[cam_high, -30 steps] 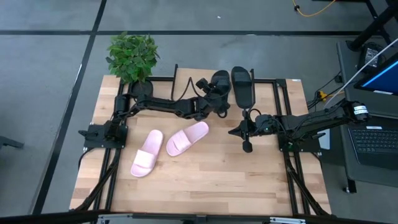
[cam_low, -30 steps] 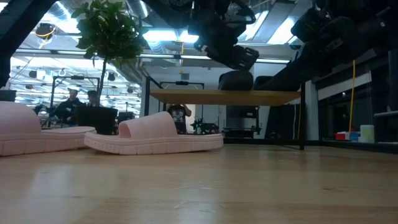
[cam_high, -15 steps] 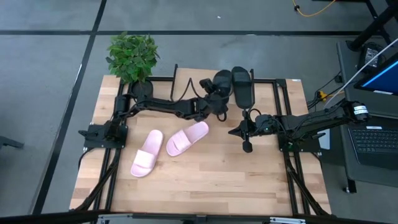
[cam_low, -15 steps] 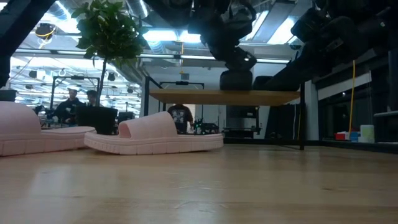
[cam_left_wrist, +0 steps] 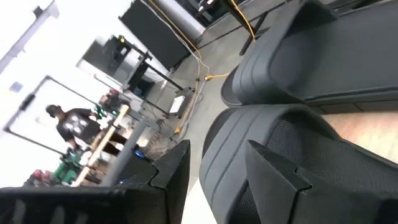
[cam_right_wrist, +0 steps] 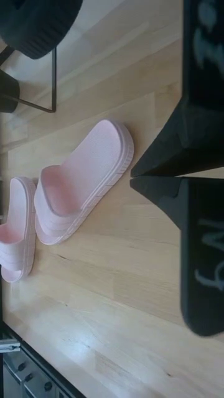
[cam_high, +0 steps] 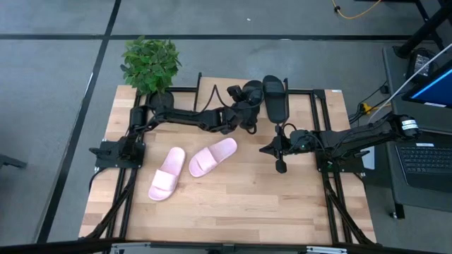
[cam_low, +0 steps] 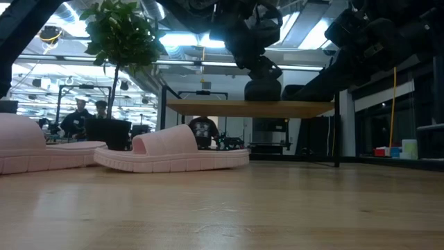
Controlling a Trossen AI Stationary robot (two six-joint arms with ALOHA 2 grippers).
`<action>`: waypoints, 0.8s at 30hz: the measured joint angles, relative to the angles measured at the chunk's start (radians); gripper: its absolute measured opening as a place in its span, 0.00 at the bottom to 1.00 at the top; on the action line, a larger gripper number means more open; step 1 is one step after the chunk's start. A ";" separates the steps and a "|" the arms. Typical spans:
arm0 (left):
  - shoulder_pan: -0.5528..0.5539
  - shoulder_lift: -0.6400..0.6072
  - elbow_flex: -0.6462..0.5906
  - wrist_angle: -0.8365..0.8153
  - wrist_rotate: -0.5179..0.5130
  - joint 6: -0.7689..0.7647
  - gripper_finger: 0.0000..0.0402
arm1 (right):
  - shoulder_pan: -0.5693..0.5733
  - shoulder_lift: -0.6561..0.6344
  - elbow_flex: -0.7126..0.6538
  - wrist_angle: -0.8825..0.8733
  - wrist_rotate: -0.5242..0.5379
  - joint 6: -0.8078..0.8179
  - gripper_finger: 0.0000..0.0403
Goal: Pick and place slides into the shelf
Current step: Put the black slide on the shelf
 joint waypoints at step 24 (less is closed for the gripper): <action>-0.018 -0.001 0.162 -0.011 -0.025 0.227 0.36 | 0.000 0.000 0.000 -0.024 0.000 -0.001 0.01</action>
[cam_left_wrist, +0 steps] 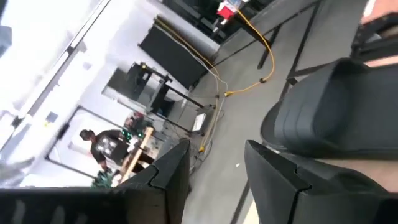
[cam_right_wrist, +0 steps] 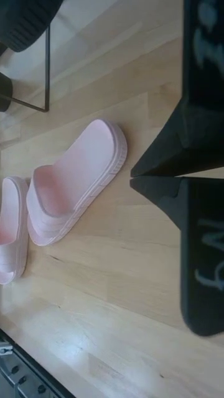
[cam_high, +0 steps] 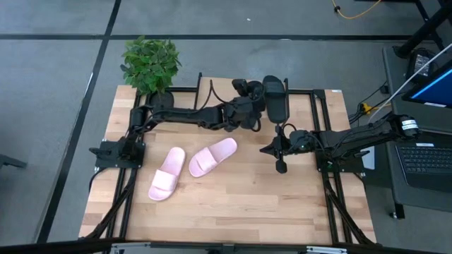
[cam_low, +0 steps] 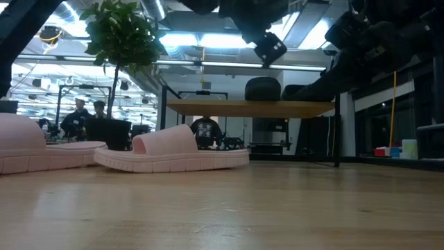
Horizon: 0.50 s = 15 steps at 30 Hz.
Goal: Pick and place slides into the shelf
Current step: Put the black slide on the shelf
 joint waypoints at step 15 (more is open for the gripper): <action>0.003 0.000 0.117 -0.466 0.210 -0.050 0.32 | 0.000 0.000 0.000 -0.003 0.000 -0.002 0.01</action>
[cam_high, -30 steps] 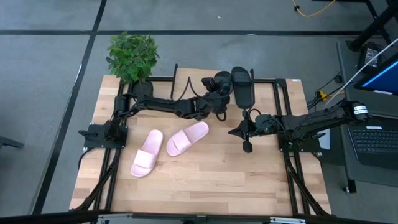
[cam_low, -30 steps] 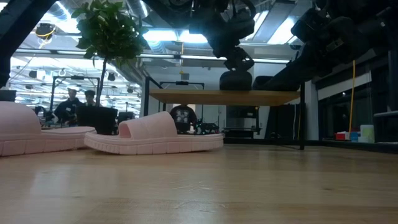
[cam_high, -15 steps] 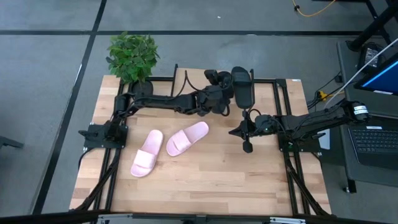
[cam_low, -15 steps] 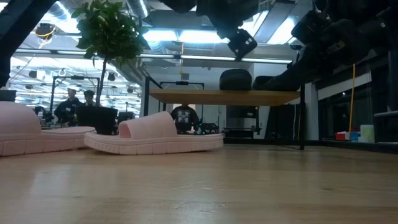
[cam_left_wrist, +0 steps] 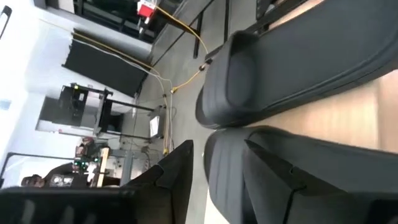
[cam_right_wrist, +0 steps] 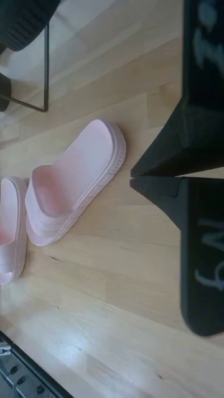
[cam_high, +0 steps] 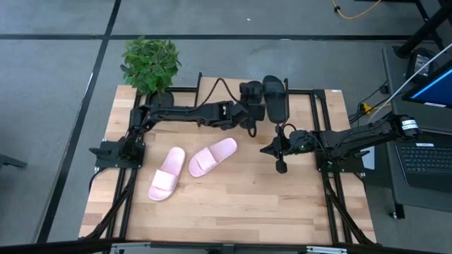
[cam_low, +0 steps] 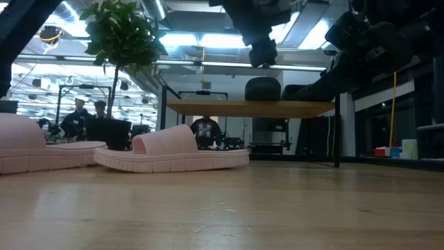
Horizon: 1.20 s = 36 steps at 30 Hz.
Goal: Pick and place slides into the shelf
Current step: Put the black slide on the shelf
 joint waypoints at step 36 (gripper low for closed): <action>0.094 0.000 0.000 -0.155 0.179 -0.087 0.26 | 0.000 0.000 0.000 -0.011 0.001 -0.004 0.04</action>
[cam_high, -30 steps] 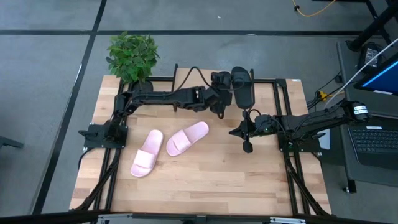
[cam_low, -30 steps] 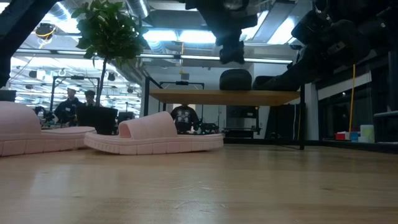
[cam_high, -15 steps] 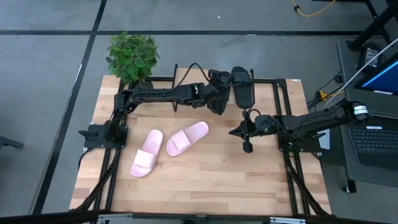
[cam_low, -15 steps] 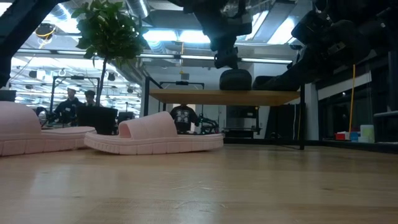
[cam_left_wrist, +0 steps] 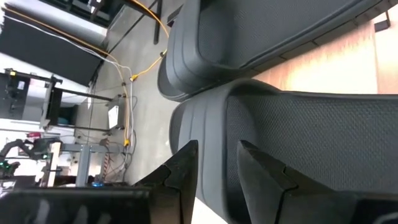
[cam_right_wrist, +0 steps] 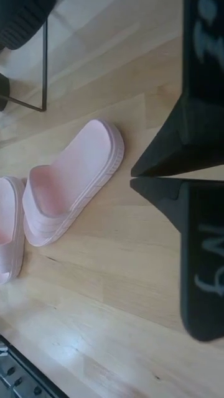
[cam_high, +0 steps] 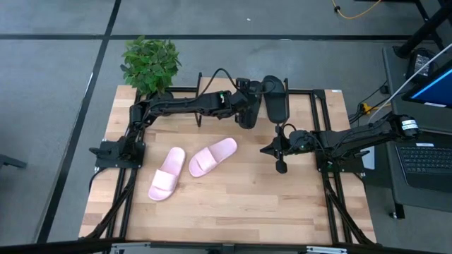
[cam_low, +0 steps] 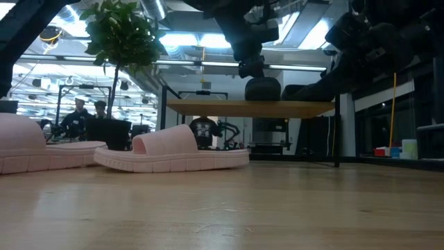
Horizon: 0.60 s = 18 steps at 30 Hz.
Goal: Pick and place slides into the shelf
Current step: Put the black slide on the shelf
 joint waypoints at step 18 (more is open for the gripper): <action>0.026 0.018 -0.002 -0.010 0.029 0.000 0.26 | 0.000 0.000 0.000 0.000 0.000 0.003 0.04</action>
